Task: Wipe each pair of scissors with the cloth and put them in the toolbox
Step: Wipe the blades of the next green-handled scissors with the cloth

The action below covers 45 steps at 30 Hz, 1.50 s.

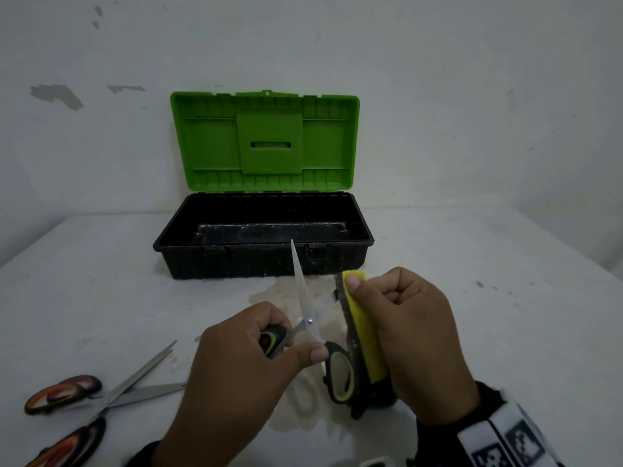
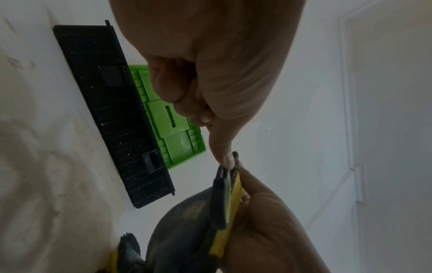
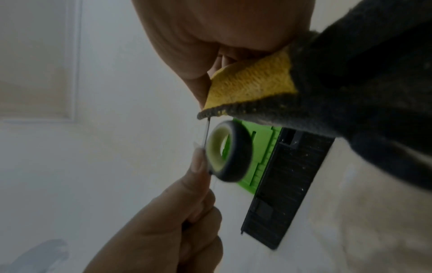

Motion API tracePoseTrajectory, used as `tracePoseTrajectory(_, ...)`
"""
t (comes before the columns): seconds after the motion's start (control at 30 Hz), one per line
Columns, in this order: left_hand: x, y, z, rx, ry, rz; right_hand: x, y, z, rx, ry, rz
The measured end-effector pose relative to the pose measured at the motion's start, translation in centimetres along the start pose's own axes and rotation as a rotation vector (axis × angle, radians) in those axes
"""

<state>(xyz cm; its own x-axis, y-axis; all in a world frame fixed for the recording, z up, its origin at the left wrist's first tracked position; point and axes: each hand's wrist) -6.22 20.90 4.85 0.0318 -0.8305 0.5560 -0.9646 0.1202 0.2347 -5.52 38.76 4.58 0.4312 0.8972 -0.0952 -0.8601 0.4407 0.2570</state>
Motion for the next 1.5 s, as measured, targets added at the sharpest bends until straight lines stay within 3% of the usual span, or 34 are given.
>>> tracePoseTrajectory(0.3, -0.6, -0.2, -0.4, 0.069, 0.053, -0.008, 2.4, 1.6, 0.6, -0.006, 0.011, -0.119)
tracePoseTrajectory(0.43, -0.4, -0.1, -0.6, 0.055, 0.069, -0.049, 2.4, 0.1, 1.1, -0.009, -0.027, 0.014)
tracePoseTrajectory(0.6, -0.4, -0.2, -1.5, 0.020, 0.001, 0.031, 0.6, -1.8, 0.5, -0.014, 0.030, 0.177)
tracePoseTrajectory(0.8, 0.3, -0.5, -1.7, 0.022, -0.103, 0.111, 0.9, -1.2, 0.4, -0.011, 0.075, 0.058)
tracePoseTrajectory(0.97, 0.4, -0.8, -1.9, 0.023, -0.164, 0.143, 0.8, -2.1, 1.1, -0.009, 0.020, 0.111)
tracePoseTrajectory(1.1, 0.4, -1.0, -2.0, 0.010, -0.175, 0.170, 1.7, -1.2, 1.3, 0.040, 0.053, 0.012)
tracePoseTrajectory(1.23, 0.7, -1.0, -2.0, 0.040, -0.219, 0.212, 1.4, -2.0, 2.1, 0.040, 0.024, 0.080)
tracePoseTrajectory(1.4, 0.6, -1.2, -2.2, 0.035, -0.212, 0.235, 2.4, -0.7, 2.0, 0.031, 0.084, -0.009)
tracePoseTrajectory(1.5, 0.9, -1.2, -2.0, 0.037, -0.199, 0.236, 1.9, -1.5, 2.0, 0.004, 0.047, 0.090)
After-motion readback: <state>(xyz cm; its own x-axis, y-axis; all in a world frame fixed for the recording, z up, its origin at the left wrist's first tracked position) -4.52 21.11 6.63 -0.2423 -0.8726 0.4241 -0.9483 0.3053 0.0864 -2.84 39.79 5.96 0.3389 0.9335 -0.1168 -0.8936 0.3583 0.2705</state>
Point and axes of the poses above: each hand's wrist, its own y-axis towards the middle knuckle, its own x-axis out of the back of the hand, z = x × y, and after that the axes turned 7 degrees about y, right-handed
